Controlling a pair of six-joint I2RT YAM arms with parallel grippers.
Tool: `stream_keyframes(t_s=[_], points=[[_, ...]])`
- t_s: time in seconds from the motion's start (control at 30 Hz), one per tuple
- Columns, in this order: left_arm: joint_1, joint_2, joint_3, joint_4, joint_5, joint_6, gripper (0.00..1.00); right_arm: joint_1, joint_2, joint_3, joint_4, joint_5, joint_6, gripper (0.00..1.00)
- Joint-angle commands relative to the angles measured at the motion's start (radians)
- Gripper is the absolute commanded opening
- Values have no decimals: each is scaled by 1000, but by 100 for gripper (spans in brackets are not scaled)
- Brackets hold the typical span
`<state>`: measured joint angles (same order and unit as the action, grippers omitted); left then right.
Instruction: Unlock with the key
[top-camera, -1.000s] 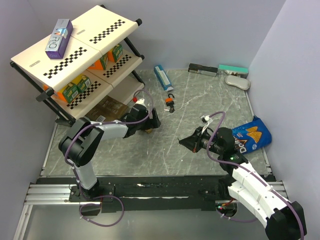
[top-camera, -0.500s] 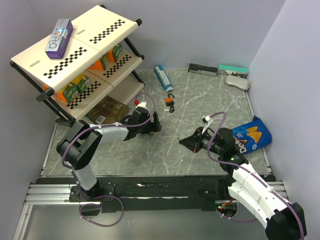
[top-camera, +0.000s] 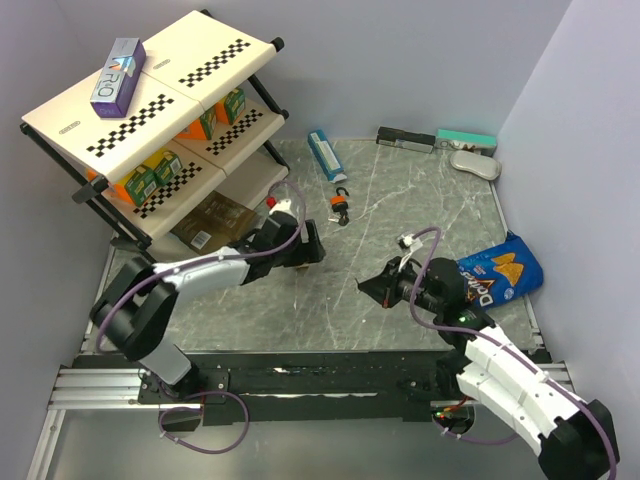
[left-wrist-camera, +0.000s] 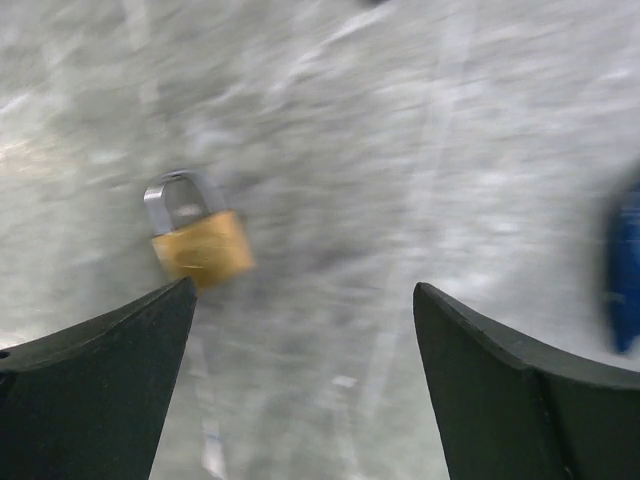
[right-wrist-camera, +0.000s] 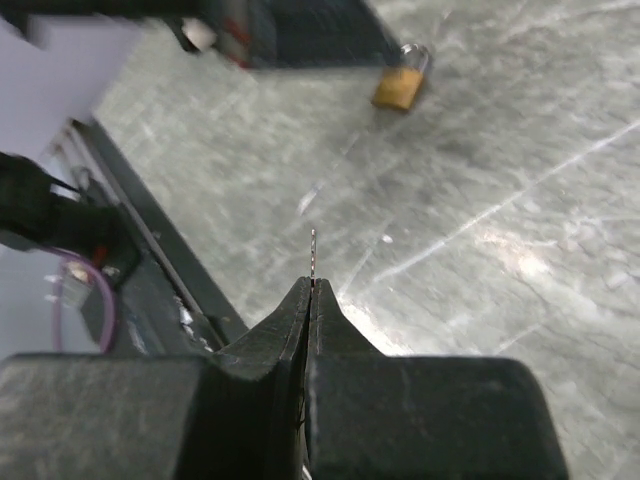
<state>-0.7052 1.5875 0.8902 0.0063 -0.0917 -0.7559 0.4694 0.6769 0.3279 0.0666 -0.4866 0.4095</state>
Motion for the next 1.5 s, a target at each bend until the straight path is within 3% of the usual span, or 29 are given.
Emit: stream_keyframes(t_s=[0.0, 0.23, 0.57, 0.9, 1.47], points=[[-45, -109, 85, -29, -34, -66, 94, 113, 27, 89, -62, 240, -90, 0], [-79, -75, 128, -26, 150, -131, 80, 333, 93, 187, -114, 620, -164, 0], [-134, -35, 154, -31, 190, -151, 77, 508, 265, 293, -163, 960, -219, 0], [-148, -12, 150, -22, 207, -152, 67, 560, 319, 310, -126, 1082, -235, 0], [-155, 14, 167, -14, 236, -174, 63, 635, 444, 329, -34, 1212, -310, 0]])
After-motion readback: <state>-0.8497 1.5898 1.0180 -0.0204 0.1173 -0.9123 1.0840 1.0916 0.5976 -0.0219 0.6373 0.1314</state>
